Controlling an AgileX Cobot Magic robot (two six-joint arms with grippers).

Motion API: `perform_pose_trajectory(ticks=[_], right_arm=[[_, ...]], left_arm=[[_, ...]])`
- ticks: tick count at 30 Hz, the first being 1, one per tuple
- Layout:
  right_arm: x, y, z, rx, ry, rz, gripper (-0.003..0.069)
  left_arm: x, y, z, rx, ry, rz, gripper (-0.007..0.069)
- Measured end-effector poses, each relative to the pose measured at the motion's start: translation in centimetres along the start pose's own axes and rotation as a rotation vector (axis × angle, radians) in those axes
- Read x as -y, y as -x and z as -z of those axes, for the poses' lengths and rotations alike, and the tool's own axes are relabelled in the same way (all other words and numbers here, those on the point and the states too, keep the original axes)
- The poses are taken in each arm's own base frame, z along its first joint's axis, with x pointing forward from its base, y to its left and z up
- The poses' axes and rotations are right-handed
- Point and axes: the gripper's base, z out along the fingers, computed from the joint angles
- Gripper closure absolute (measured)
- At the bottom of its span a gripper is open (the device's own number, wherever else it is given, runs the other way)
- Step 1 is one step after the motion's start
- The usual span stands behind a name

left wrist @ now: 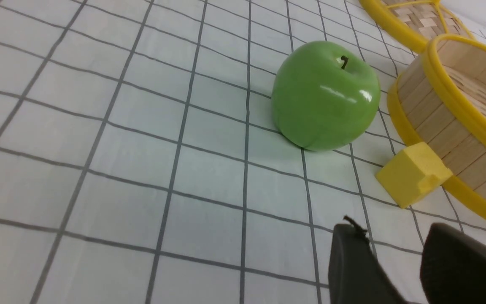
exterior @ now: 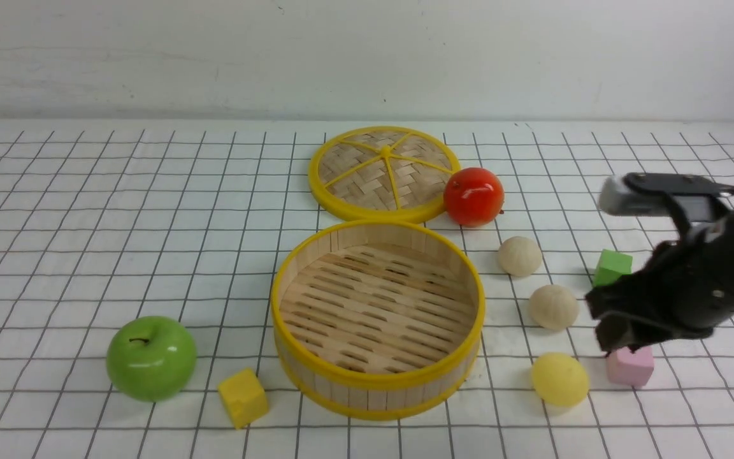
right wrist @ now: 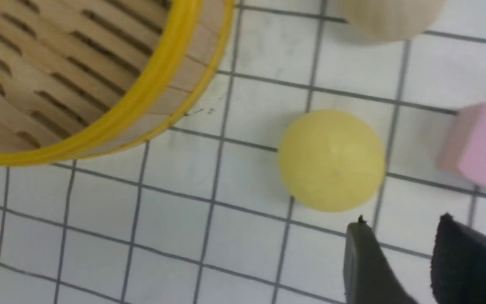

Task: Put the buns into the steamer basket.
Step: Use the right arm to grab a steamed stuffed bun

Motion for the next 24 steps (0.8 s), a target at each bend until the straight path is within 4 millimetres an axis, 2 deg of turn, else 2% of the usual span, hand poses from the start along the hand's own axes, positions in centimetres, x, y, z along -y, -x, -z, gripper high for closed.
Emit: perform_pose_trajectory(ticks=[5, 13, 17, 21, 24], right_arm=[[-1.0, 1.3, -3.2, -0.053, -0.034, 0.048, 0.042], [-0.4, 1.4, -6.3, -0.099, -0.06, 0.052, 0.042], [-0.1, 1.4, -7.5, -0.111, -0.076, 0.062, 0.042], [-0.1, 1.4, -7.7, -0.11, -0.078, 0.061, 0.0426], [-0.1, 1.4, -7.7, -0.11, -0.078, 0.06, 0.0507]], left_arm=[[0.0, 0.0, 0.0, 0.0, 0.0, 0.0, 0.0386], [0.0, 0.0, 0.0, 0.0, 0.0, 0.0, 0.0386], [0.0, 0.0, 0.0, 0.0, 0.0, 0.0, 0.0386], [0.0, 0.0, 0.0, 0.0, 0.0, 0.0, 0.0386], [0.0, 0.0, 0.0, 0.0, 0.0, 0.0, 0.0386]])
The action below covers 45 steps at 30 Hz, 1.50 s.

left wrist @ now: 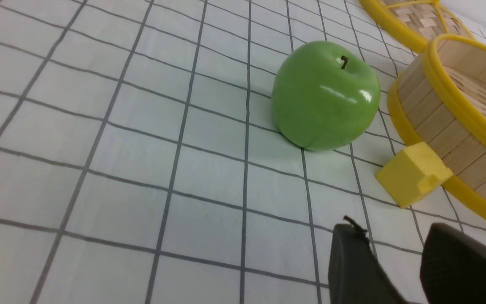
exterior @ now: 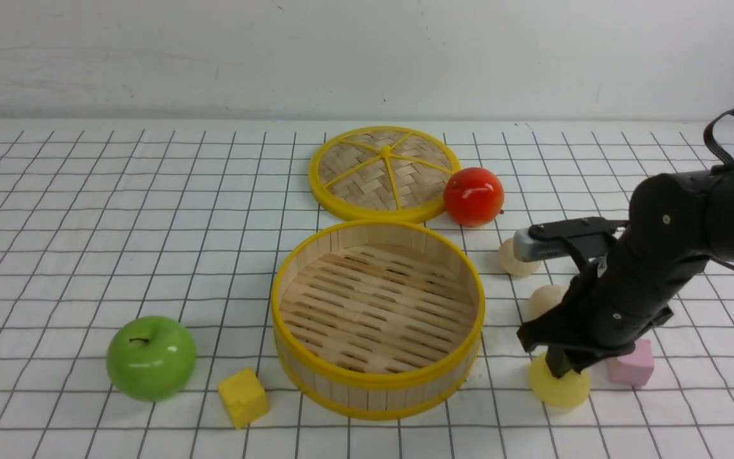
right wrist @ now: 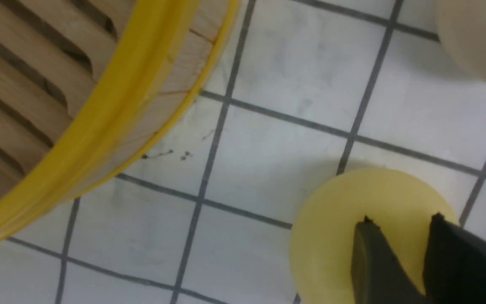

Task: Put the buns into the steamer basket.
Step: Use the right arm to grab a steamed stuffed bun, then use the right arm to put the steamed stuffed bun into the steamer

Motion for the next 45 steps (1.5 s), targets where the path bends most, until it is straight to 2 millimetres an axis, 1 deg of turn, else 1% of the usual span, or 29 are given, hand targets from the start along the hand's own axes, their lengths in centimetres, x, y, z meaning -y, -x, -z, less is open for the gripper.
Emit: perform_pose_trajectory(ticks=[2, 3, 4, 5, 9, 12, 13, 16, 18, 20, 21, 22, 23, 24, 26, 27, 28, 29, 30, 32, 35, 37, 38, 39, 41, 44, 45], right_arm=[[0.0, 0.0, 0.0, 0.0, 0.0, 0.0, 0.0579], [0.0, 0.0, 0.0, 0.0, 0.0, -0.002, 0.0627], [0.0, 0.0, 0.0, 0.0, 0.0, -0.003, 0.0647], [0.0, 0.0, 0.0, -0.002, 0.001, -0.006, 0.0659], [-0.1, 0.3, 0.5, -0.013, 0.004, -0.012, 0.0666], [-0.5, 1.1, 2.2, -0.007, 0.023, -0.014, 0.0665], [-0.6, 1.2, 2.4, -0.003, 0.025, -0.013, 0.0665], [-1.5, 3.0, 6.2, 0.093, 0.076, -0.024, 0.0666], [-1.8, 3.6, 7.4, 0.127, 0.096, -0.028, 0.0666], [-2.7, 5.3, 10.2, 0.222, 0.163, -0.022, 0.0666], [-3.1, 5.9, 11.0, 0.256, 0.189, -0.016, 0.0666], [-3.1, 6.0, 11.1, 0.263, 0.194, -0.01, 0.0666], [-3.6, 6.8, 11.8, 0.309, 0.242, -0.005, 0.0666], [-4.0, 7.3, 12.0, 0.334, 0.272, -0.001, 0.0666], [-4.9, 8.2, 11.6, 0.369, 0.327, 0.015, 0.0666], [-5.6, 8.6, 11.0, 0.379, 0.351, 0.029, 0.0666], [-6.3, 9.0, 10.0, 0.382, 0.375, 0.04, 0.0665], [-6.4, 9.0, 9.8, 0.383, 0.374, 0.048, 0.0665], [-7.0, 9.2, 9.0, 0.381, 0.391, 0.059, 0.0665], [-9.2, 9.6, 6.0, 0.375, 0.421, 0.104, 0.0663], [-11.1, 9.7, 2.8, 0.371, 0.425, 0.155, 0.0662], [-11.7, 9.7, 0.9, 0.369, 0.413, 0.179, 0.0659], [-11.8, 9.7, 0.7, 0.373, 0.411, 0.178, 0.0659], [-12.0, 9.8, -0.4, 0.377, 0.402, 0.189, 0.0656], [-12.3, 9.8, -1.6, 0.379, 0.388, 0.19, 0.0647], [-12.3, 9.8, -2.2, 0.379, 0.381, 0.187, 0.0622], [-12.3, 9.8, -2.3, 0.385, 0.38, 0.184, 0.0592]], left_arm=[[0.0, 0.0, 0.0, 0.0, 0.0, 0.0, 0.0386], [0.0, 0.0, 0.0, 0.0, 0.0, 0.0, 0.0386], [0.0, 0.0, 0.0, 0.0, 0.0, 0.0, 0.0386], [0.0, 0.0, 0.0, 0.0, 0.0, 0.0, 0.0386], [0.0, 0.0, 0.0, 0.0, 0.0, 0.0, 0.0386], [0.0, 0.0, 0.0, 0.0, 0.0, 0.0, 0.0386], [0.0, 0.0, 0.0, 0.0, 0.0, 0.0, 0.0386], [0.0, 0.0, 0.0, 0.0, 0.0, 0.0, 0.0386], [0.0, 0.0, 0.0, 0.0, 0.0, 0.0, 0.0386], [0.0, 0.0, 0.0, 0.0, 0.0, 0.0, 0.0386], [0.0, 0.0, 0.0, 0.0, 0.0, 0.0, 0.0386], [0.0, 0.0, 0.0, 0.0, 0.0, 0.0, 0.0386], [0.0, 0.0, 0.0, 0.0, 0.0, 0.0, 0.0386], [0.0, 0.0, 0.0, 0.0, 0.0, 0.0, 0.0386], [0.0, 0.0, 0.0, 0.0, 0.0, 0.0, 0.0386], [0.0, 0.0, 0.0, 0.0, 0.0, 0.0, 0.0386], [0.0, 0.0, 0.0, 0.0, 0.0, 0.0, 0.0386], [0.0, 0.0, 0.0, 0.0, 0.0, 0.0, 0.0386], [0.0, 0.0, 0.0, 0.0, 0.0, 0.0, 0.0386], [0.0, 0.0, 0.0, 0.0, 0.0, 0.0, 0.0386], [0.0, 0.0, 0.0, 0.0, 0.0, 0.0, 0.0386], [0.0, 0.0, 0.0, 0.0, 0.0, 0.0, 0.0386], [0.0, 0.0, 0.0, 0.0, 0.0, 0.0, 0.0386], [0.0, 0.0, 0.0, 0.0, 0.0, 0.0, 0.0386], [0.0, 0.0, 0.0, 0.0, 0.0, 0.0, 0.0386], [0.0, 0.0, 0.0, 0.0, 0.0, 0.0, 0.0386], [0.0, 0.0, 0.0, 0.0, 0.0, 0.0, 0.0386]])
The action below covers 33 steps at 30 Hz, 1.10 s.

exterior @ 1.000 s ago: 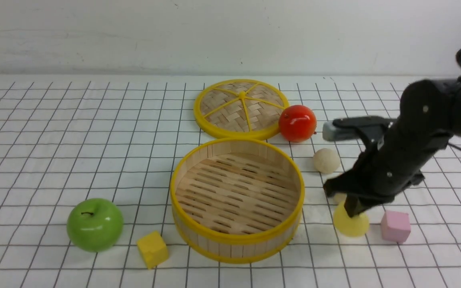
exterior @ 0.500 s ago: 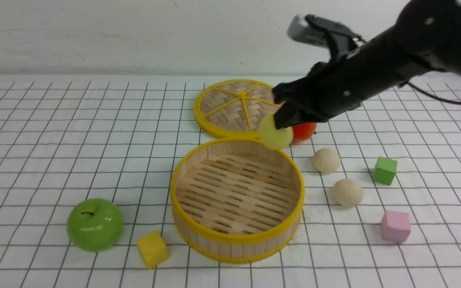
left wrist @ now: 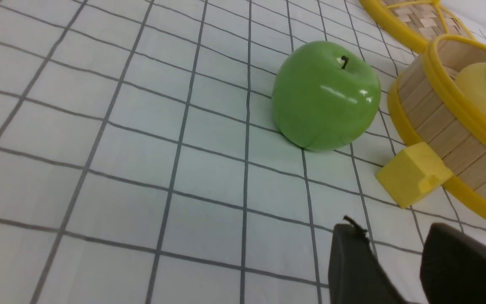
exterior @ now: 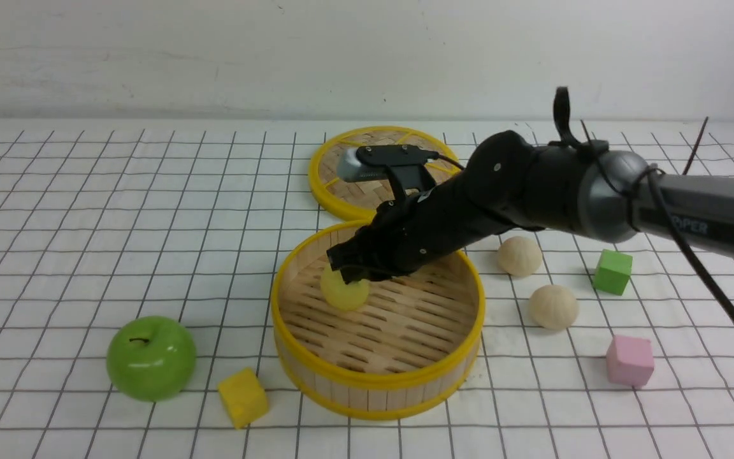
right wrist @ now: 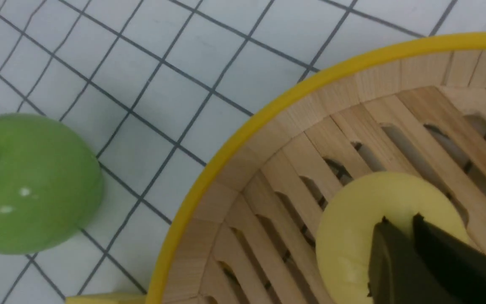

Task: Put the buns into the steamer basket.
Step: Use the right arm to put the steamed stuffed bun into the steamer, then use the right arm to grab a steamed stuffed bun

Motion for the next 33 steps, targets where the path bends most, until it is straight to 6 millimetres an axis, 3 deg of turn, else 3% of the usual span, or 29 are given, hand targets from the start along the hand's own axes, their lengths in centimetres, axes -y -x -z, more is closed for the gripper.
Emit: perform_pose_trajectory(ticks=[4, 7, 13, 14, 17, 18, 19, 20, 21, 25, 29, 33], right_arm=[[0.0, 0.0, 0.0, 0.002, 0.001, -0.001, 0.0468], [-0.5, 0.6, 1.3, 0.006, 0.014, 0.013, 0.0328], [-0.1, 2.6, 6.7, 0.039, -0.011, 0.089, 0.0179], [0.7, 3.0, 8.6, 0.036, -0.041, 0.119, 0.0166], [3.2, 3.2, 11.6, -0.007, -0.11, 0.141, 0.0162], [3.4, 3.2, 11.7, -0.007, -0.117, 0.138, 0.0162], [5.1, 2.9, 12.7, -0.047, -0.151, 0.103, 0.0166], [5.1, 2.8, 12.7, -0.054, -0.151, 0.106, 0.0167], [7.1, 2.4, 13.5, -0.091, -0.19, 0.036, 0.0175], [10.5, 1.4, 14.4, -0.139, -0.247, -0.134, 0.0204], [12.6, 0.5, 14.3, -0.188, -0.269, -0.207, 0.0242], [13.7, -0.6, 12.9, -0.257, -0.273, -0.23, 0.0291]], left_arm=[[0.0, 0.0, 0.0, 0.0, 0.0, 0.0, 0.0386], [0.0, 0.0, 0.0, 0.0, 0.0, 0.0, 0.0386], [0.0, 0.0, 0.0, 0.0, 0.0, 0.0, 0.0386], [0.0, 0.0, 0.0, 0.0, 0.0, 0.0, 0.0386], [0.0, 0.0, 0.0, 0.0, 0.0, 0.0, 0.0386], [0.0, 0.0, 0.0, 0.0, 0.0, 0.0, 0.0386], [0.0, 0.0, 0.0, 0.0, 0.0, 0.0, 0.0386], [0.0, 0.0, 0.0, 0.0, 0.0, 0.0, 0.0386], [0.0, 0.0, 0.0, 0.0, 0.0, 0.0, 0.0386], [0.0, 0.0, 0.0, 0.0, 0.0, 0.0, 0.0386], [0.0, 0.0, 0.0, 0.0, 0.0, 0.0, 0.0386], [0.0, 0.0, 0.0, 0.0, 0.0, 0.0, 0.0386]])
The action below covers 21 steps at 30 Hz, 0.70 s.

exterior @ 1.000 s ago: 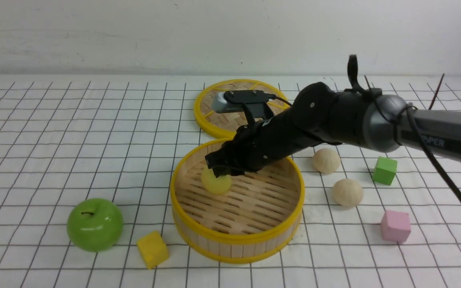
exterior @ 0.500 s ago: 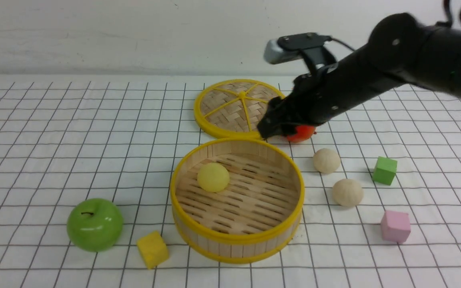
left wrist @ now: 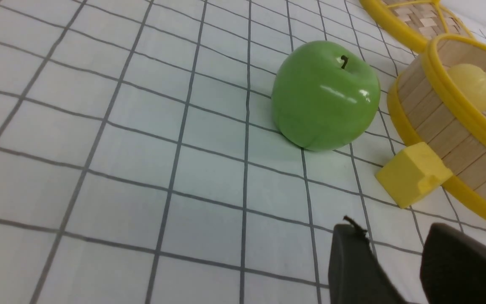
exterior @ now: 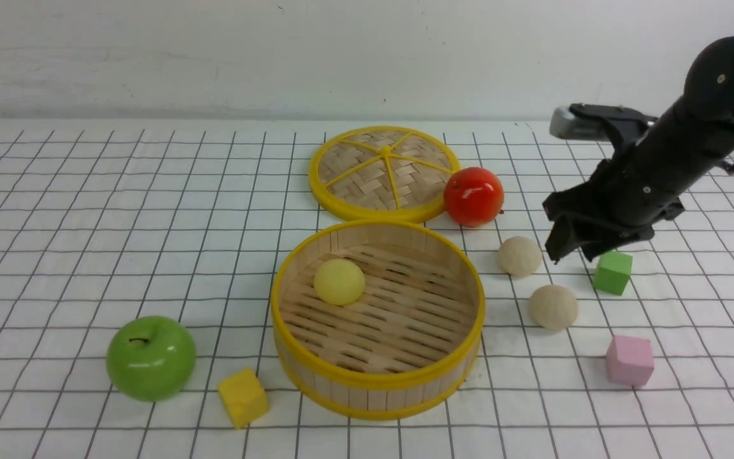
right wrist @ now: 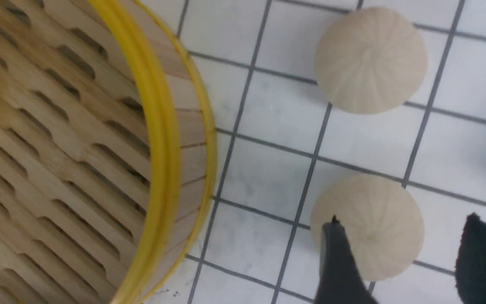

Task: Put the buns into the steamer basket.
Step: Use the right arm to grab a steamed stuffed bun

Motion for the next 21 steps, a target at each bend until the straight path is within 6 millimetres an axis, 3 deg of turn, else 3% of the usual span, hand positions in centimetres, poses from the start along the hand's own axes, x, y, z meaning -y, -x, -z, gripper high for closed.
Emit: perform_pose_trajectory(ticks=[14, 21], right_arm=[[1.1, -0.9, -4.7, -0.125, -0.009, -0.011, 0.0321], [1.2, -0.9, -4.7, -0.126, -0.01, -0.01, 0.0498]], left_arm=[[0.0, 0.0, 0.0, 0.0, 0.0, 0.0, 0.0386], [0.0, 0.0, 0.0, 0.0, 0.0, 0.0, 0.0386]])
